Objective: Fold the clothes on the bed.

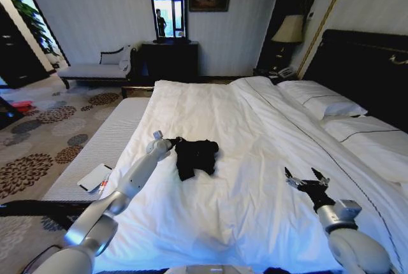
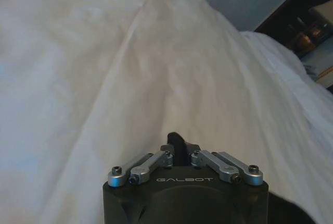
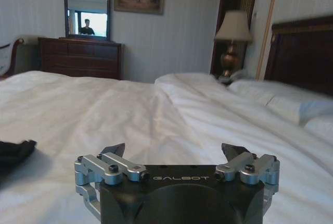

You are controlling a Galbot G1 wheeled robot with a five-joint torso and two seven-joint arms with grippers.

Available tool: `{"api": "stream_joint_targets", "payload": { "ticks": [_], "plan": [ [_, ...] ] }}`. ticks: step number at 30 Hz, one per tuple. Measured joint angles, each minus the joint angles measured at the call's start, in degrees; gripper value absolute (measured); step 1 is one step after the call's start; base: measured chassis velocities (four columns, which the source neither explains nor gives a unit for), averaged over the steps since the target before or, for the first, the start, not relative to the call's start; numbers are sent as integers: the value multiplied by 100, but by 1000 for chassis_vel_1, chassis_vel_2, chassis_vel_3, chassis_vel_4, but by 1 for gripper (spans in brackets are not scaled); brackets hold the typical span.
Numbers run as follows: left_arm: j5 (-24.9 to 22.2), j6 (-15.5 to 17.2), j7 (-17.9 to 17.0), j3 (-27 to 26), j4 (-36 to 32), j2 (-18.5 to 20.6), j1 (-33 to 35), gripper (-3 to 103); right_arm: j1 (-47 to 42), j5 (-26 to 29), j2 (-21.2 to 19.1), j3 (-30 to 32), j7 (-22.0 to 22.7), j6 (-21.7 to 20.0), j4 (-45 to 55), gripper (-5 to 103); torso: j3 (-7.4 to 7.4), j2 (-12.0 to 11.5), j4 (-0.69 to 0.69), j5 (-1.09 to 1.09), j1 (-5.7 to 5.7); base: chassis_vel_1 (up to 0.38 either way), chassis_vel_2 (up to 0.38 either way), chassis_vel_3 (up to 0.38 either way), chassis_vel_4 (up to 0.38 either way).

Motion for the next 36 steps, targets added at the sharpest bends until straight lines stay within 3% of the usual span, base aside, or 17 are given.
{"api": "stream_joint_targets", "payload": {
  "ticks": [2,3,6,7,10,12,15,16,19,20,21,23,24,26,28,31,36],
  "plan": [
    [-10,6,-30,25,-160,99,130,12,187,704,-247,-18,83,-256,-10,100,0,0,2,0,0,0,0,0,0],
    [-10,6,-30,25,-160,99,130,12,187,704,-247,-18,83,-256,-10,100,0,0,2,0,0,0,0,0,0],
    [-11,8,-48,44,-329,198,277,12,668,1916,-729,-82,205,-741,-63,100,0,0,0,0,-1,0,0,0,0],
    [-11,8,-48,44,-329,198,277,12,668,1916,-729,-82,205,-741,-63,100,0,0,0,0,-1,0,0,0,0],
    [-8,7,-52,63,-513,291,380,8,1616,3565,-1538,-399,289,-1301,-301,100,0,0,4,-1,0,0,0,0,0],
    [-8,7,-56,69,-552,311,398,8,1814,3811,-1700,-537,291,-1384,-391,100,1,0,3,-1,0,0,0,0,0],
    [-7,5,-65,101,-692,379,472,6,2610,4396,-2164,-1304,244,-1700,-827,100,1,0,-1,0,0,0,0,0,0],
    [-7,5,-65,101,-692,379,472,6,2610,4396,-2164,-1304,244,-1700,-827,100,1,0,-1,0,0,0,0,0,0],
    [42,-8,-68,137,-771,392,557,6,3943,4590,-2324,-2596,113,-1936,-1526,100,0,0,-1,0,0,0,0,0,0],
    [42,-8,-68,137,-771,392,557,6,3943,4590,-2324,-2596,113,-1936,-1526,100,0,0,-1,0,0,0,0,0,0],
    [52,-13,-69,144,-788,390,571,9,4295,4591,-2316,-2957,84,-1965,-1688,100,0,0,1,0,0,0,0,0,0],
    [72,-22,-69,184,-814,373,582,6,5306,4479,-2197,-4010,-30,-2014,-2170,100,1,-1,1,2,1,0,0,0,0],
    [72,-22,-69,184,-814,373,582,6,5306,4479,-2197,-4010,-30,-2014,-2170,100,1,-1,1,2,1,0,0,0,0],
    [72,-24,-67,214,-813,356,559,4,6238,4198,-2006,-4939,-149,-2009,-2641,100,1,0,2,-2,1,0,0,0,0],
    [73,-25,-68,215,-812,356,551,5,6440,4101,-1942,-5162,-185,-2000,-2770,100,1,0,2,-2,0,0,0,0,0],
    [44,-28,-68,218,-870,381,529,7,7380,3419,-1503,-6370,-417,-1876,-3455,100,1,-1,0,0,1,0,0,0,0],
    [-13,-28,-70,226,-997,450,541,4,8054,3359,-1003,-7077,-450,-1866,-3941,100,0,-1,-1,0,1,0,0,0,0]
  ]
}}
